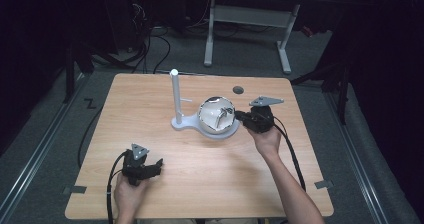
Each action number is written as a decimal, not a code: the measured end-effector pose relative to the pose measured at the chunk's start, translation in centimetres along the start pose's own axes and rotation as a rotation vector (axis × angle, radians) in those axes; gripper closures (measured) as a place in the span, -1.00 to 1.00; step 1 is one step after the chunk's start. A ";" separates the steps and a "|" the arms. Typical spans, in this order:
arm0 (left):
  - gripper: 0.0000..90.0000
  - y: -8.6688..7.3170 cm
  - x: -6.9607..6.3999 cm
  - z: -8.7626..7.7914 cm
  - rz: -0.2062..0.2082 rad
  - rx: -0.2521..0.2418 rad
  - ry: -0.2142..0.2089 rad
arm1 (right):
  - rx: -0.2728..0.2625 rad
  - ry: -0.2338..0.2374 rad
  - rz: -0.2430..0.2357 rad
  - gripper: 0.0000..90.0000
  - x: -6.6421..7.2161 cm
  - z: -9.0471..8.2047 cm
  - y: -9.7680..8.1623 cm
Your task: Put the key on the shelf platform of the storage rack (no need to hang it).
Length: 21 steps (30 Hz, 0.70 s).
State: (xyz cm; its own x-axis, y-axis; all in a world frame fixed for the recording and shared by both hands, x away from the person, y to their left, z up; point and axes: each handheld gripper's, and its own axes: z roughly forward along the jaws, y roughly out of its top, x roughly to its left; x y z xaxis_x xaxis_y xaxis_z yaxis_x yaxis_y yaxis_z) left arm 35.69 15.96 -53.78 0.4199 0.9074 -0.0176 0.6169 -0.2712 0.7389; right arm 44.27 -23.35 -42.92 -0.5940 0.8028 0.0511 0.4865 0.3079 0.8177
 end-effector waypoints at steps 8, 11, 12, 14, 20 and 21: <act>-0.51 0.0 0.0 0.0 -0.001 0.000 -0.001 | 0.012 0.007 0.004 0.93 0.3 1.2 0.0; -0.51 0.0 0.0 0.0 -0.001 0.000 -0.001 | 0.017 0.008 0.008 0.93 0.4 1.5 0.2; -0.51 0.0 0.0 0.0 -0.002 0.000 -0.002 | 0.021 0.007 0.007 0.93 0.4 1.6 0.2; -0.51 0.0 0.0 0.0 -0.003 -0.001 -0.003 | 0.026 0.004 0.002 0.93 0.5 1.8 0.4; -0.51 0.0 0.0 0.0 -0.003 -0.002 -0.003 | 0.038 0.004 -0.015 0.93 1.1 2.5 1.1; -0.51 0.0 0.0 0.0 -0.003 -0.001 -0.003 | 0.041 0.004 -0.018 0.93 1.1 2.6 1.2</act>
State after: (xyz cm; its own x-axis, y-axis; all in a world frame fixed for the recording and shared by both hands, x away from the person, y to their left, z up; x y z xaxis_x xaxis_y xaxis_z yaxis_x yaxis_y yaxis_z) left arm 35.69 16.01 -53.78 0.4200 0.9072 -0.0221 0.6174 -0.2679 0.7396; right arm 45.88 -20.74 -43.42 -0.6054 0.7949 0.0390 0.5017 0.3432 0.7940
